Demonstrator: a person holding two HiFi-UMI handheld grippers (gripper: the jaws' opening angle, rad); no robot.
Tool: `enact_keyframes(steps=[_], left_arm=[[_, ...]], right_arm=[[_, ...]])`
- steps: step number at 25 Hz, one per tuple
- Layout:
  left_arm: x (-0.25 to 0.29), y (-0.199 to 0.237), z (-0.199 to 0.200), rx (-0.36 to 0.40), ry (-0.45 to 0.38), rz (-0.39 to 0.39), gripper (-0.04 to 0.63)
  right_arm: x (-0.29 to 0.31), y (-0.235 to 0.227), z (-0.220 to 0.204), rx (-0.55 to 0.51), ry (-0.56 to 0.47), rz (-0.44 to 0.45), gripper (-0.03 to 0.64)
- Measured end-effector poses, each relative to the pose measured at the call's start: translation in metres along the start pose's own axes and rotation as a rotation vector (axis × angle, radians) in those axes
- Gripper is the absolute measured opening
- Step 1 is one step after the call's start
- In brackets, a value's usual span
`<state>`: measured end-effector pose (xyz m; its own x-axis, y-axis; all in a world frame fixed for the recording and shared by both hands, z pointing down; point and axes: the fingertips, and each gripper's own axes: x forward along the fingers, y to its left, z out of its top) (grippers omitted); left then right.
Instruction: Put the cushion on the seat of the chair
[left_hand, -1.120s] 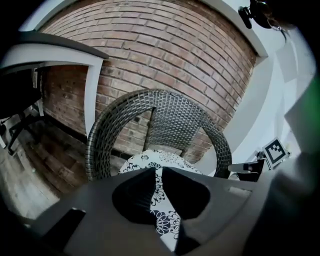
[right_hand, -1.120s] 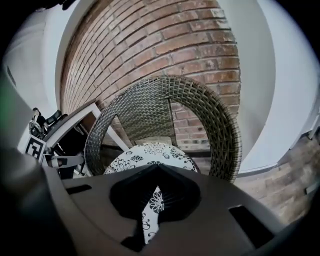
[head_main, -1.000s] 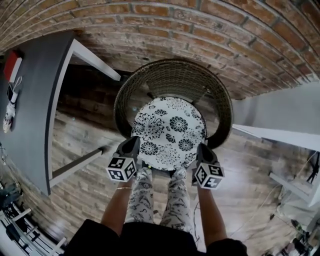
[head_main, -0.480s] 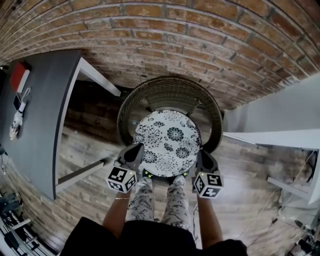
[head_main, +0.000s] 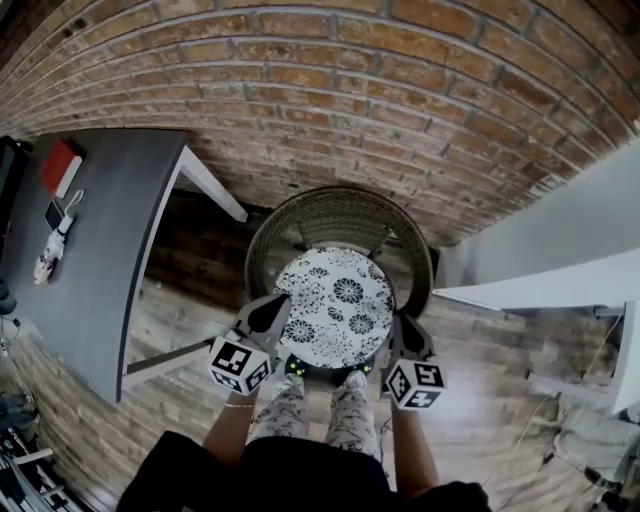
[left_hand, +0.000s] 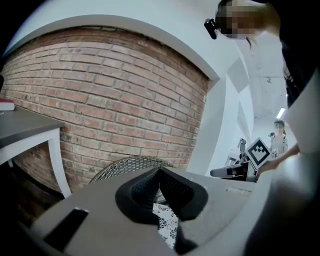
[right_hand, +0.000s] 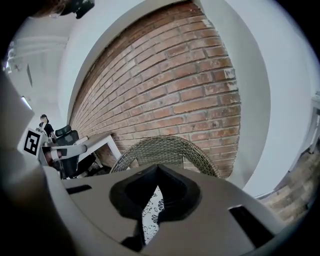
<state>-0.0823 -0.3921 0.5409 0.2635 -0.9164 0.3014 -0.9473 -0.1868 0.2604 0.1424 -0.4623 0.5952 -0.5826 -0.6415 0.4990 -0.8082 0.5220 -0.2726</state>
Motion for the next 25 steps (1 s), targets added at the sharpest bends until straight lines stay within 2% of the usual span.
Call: enact_keyframes(steps=[3, 7, 14, 20, 25], left_arm=[[-0.009, -0.007, 0.019, 0.015, -0.031, -0.015, 0.005], [-0.021, -0.018, 0.036, 0.023, -0.024, -0.036, 0.005], [-0.04, -0.03, 0.071, 0.058, -0.068, -0.063, 0.005], [-0.059, -0.033, 0.096, 0.067, -0.108, -0.062, 0.005], [-0.067, -0.037, 0.102, 0.055, -0.119, -0.074, 0.005]], right_arm=[[-0.013, 0.009, 0.015, -0.019, -0.012, 0.001, 0.0], [-0.032, 0.022, 0.035, -0.03, -0.053, 0.014, 0.0], [-0.059, 0.036, 0.061, -0.012, -0.104, 0.021, 0.0], [-0.077, 0.048, 0.088, -0.063, -0.147, 0.036, 0.0], [-0.086, 0.057, 0.097, -0.103, -0.165, 0.048, 0.0]])
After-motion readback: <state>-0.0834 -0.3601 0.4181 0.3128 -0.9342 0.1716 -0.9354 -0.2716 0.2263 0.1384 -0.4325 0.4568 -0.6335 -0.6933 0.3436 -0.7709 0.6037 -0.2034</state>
